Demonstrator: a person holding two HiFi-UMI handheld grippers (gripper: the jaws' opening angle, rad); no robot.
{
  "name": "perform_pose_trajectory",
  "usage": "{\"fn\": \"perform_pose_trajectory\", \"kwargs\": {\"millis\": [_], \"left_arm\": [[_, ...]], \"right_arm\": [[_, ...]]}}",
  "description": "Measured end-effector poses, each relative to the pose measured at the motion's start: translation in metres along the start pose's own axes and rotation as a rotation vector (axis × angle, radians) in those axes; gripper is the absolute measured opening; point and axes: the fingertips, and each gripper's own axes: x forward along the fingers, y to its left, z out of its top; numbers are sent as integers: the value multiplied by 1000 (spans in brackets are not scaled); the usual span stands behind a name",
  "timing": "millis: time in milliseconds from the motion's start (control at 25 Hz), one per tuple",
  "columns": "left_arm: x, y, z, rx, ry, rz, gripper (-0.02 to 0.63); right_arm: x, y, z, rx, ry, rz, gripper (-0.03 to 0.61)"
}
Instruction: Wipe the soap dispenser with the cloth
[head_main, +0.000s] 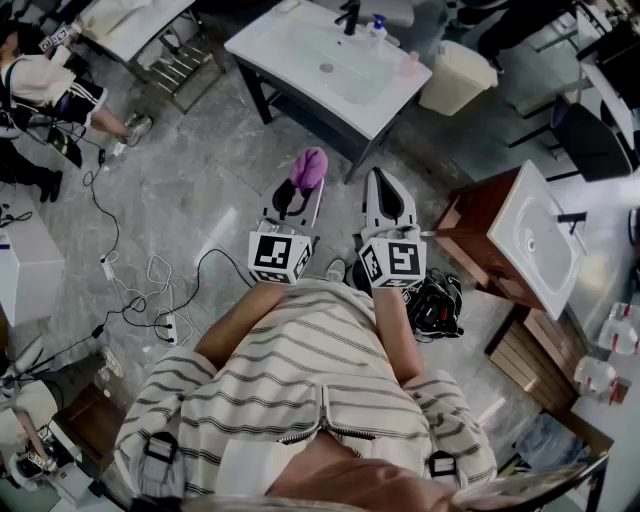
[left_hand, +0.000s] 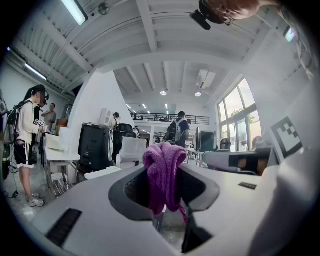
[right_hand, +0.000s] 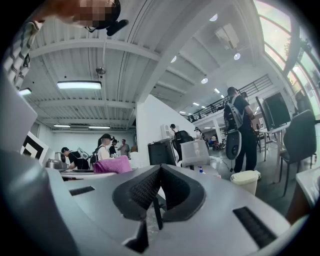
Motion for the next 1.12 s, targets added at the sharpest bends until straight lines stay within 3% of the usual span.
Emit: {"fn": "perform_pose_trajectory", "kwargs": {"millis": [720, 1120], "left_arm": [[28, -39, -7, 12, -3, 62, 129], [65, -12, -32, -18, 44, 63, 129]], "right_arm": [[-5, -44, 5, 31, -40, 78, 9], [45, -53, -17, 52, -3, 99, 9]]}}
